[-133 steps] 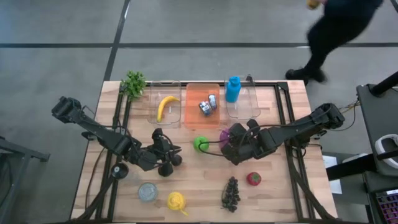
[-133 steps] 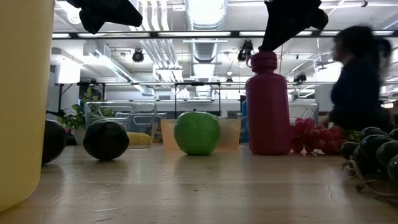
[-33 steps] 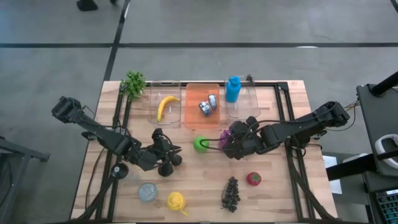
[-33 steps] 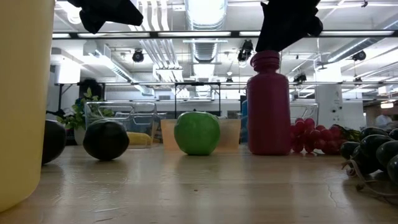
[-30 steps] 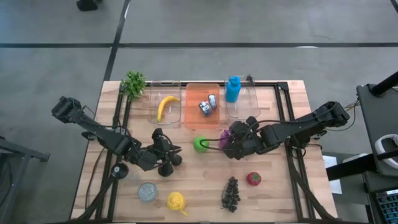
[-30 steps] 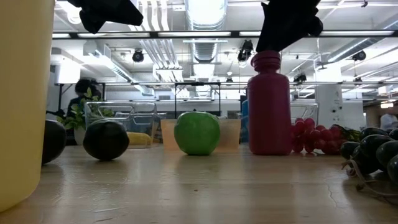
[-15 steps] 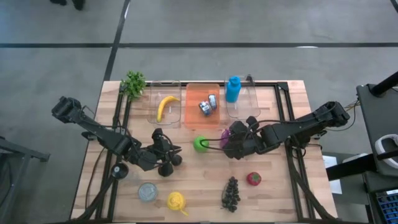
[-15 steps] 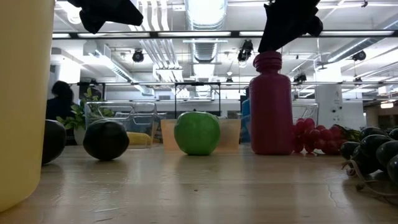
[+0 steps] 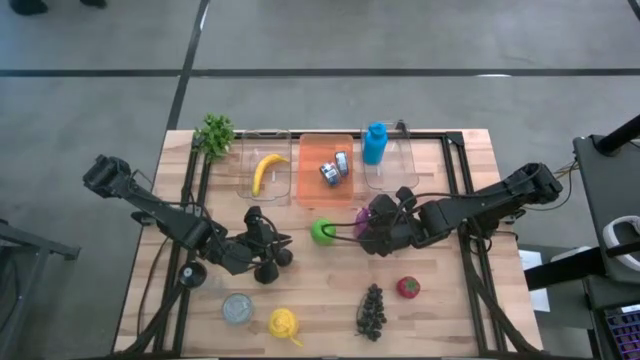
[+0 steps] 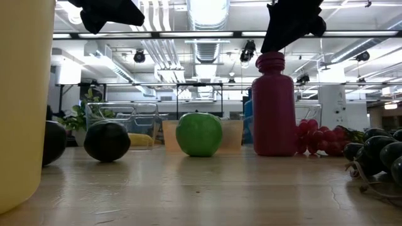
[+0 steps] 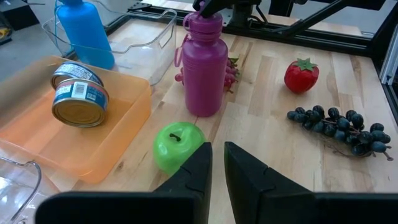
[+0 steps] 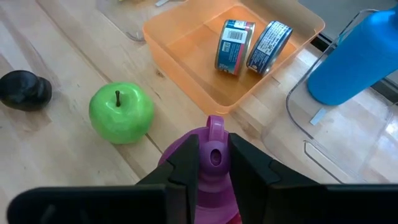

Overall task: Pick & Place Food Item
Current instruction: Put the violet water bottle into the right transparent bin

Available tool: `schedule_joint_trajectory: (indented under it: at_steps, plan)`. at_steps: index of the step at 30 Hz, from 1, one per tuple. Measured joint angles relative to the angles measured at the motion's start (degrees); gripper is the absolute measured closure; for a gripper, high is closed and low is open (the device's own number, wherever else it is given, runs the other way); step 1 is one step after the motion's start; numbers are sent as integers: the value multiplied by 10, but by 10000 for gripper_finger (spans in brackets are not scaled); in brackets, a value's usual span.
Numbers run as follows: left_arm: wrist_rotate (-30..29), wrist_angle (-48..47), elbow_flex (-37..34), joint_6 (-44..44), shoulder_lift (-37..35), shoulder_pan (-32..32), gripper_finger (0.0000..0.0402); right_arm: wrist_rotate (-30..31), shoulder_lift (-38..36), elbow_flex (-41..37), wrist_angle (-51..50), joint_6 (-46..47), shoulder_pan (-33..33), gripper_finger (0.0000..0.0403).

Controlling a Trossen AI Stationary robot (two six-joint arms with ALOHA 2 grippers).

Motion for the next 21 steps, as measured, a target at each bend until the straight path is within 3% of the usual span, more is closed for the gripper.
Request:
schedule_joint_trajectory:
  at_steps: [10,21]
  plan:
    - [0,0,0,0,0,0,355,-4,-2,4,-4,-5,0,336]
    - [0,0,0,0,0,0,355,-4,-2,67,-12,-43,0,337]
